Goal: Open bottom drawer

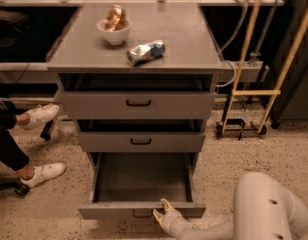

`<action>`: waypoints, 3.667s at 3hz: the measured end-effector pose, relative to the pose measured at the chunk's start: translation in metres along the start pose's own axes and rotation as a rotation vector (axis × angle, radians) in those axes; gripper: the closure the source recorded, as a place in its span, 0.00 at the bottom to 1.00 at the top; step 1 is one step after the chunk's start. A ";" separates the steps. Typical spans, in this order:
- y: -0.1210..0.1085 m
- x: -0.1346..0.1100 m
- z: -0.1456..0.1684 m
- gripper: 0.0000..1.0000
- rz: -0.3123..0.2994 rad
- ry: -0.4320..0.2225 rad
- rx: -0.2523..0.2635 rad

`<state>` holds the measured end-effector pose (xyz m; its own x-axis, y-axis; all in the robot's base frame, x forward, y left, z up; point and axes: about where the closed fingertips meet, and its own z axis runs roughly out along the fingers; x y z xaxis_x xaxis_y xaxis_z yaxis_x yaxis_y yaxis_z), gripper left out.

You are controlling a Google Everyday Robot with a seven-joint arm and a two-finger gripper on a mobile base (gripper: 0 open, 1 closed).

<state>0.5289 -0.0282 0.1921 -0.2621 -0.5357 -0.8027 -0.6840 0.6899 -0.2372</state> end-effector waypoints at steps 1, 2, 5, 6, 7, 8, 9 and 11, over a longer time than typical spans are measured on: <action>-0.001 -0.003 -0.002 1.00 0.000 0.000 0.000; 0.010 0.014 -0.011 1.00 0.030 0.001 0.019; 0.009 0.008 -0.014 0.58 0.030 0.001 0.019; 0.009 0.008 -0.014 0.35 0.030 0.001 0.019; 0.009 0.008 -0.014 0.11 0.030 0.001 0.019; 0.009 0.008 -0.014 0.00 0.030 0.001 0.019; 0.009 0.008 -0.014 0.00 0.030 0.001 0.019; -0.046 -0.086 -0.069 0.00 -0.026 -0.040 0.206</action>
Offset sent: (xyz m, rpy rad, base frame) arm -0.4915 -0.1512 -0.3334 0.3575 0.1239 -0.7562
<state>0.5361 -0.0475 0.3096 -0.2163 -0.5375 -0.8151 -0.5351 0.7636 -0.3615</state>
